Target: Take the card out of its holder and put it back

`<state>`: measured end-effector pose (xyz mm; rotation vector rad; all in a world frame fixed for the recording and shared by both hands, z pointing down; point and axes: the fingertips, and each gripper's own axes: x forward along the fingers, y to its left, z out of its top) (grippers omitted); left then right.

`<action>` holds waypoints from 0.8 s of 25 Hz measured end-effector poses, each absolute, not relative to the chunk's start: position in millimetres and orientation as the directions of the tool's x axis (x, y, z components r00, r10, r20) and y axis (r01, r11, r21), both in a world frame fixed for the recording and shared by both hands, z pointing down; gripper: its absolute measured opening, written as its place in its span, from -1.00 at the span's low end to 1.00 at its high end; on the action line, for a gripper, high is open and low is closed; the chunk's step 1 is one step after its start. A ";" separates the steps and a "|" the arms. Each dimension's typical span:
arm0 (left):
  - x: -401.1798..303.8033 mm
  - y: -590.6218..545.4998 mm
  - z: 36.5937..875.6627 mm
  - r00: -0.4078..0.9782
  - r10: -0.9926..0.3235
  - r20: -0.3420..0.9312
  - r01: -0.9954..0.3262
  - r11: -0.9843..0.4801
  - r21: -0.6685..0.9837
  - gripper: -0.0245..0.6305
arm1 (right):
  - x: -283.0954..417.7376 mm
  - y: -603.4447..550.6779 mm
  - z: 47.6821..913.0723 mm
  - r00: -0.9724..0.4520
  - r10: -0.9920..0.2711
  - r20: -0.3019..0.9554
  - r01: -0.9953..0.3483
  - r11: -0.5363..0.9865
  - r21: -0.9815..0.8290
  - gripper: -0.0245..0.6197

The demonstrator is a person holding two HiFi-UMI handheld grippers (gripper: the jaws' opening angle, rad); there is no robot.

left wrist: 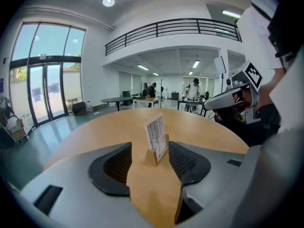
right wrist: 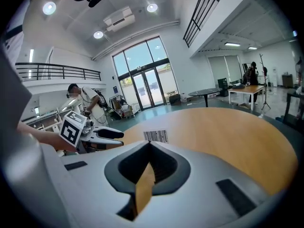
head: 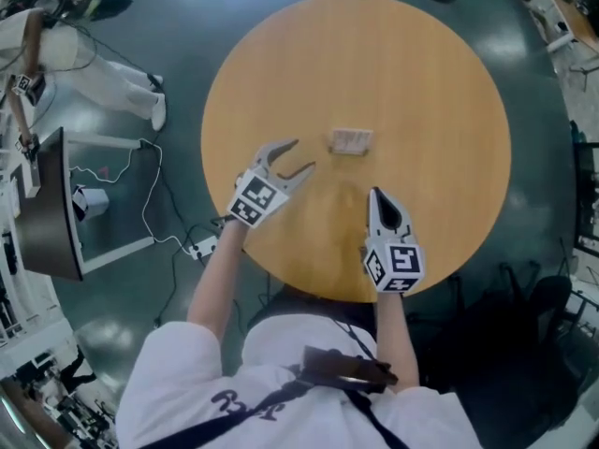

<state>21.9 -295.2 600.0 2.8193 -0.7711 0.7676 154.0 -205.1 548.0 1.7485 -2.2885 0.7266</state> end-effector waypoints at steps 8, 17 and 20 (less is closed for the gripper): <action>67.5 -316.5 599.1 0.850 -0.314 0.424 -0.363 -0.931 0.037 -0.11 | 177.0 -212.4 563.1 -0.268 -0.853 0.447 -0.948 0.151 -0.281 -0.89; 115.1 -321.1 602.1 0.922 -0.129 0.364 -0.183 -0.976 0.116 -0.11 | 188.8 -217.2 565.7 -0.260 -0.851 0.457 -0.943 0.122 -0.310 -0.89; 131.4 -319.6 601.1 0.936 -0.065 0.346 -0.120 -0.983 0.141 -0.14 | 197.0 -219.4 565.5 -0.266 -0.857 0.442 -0.939 0.126 -0.320 -0.89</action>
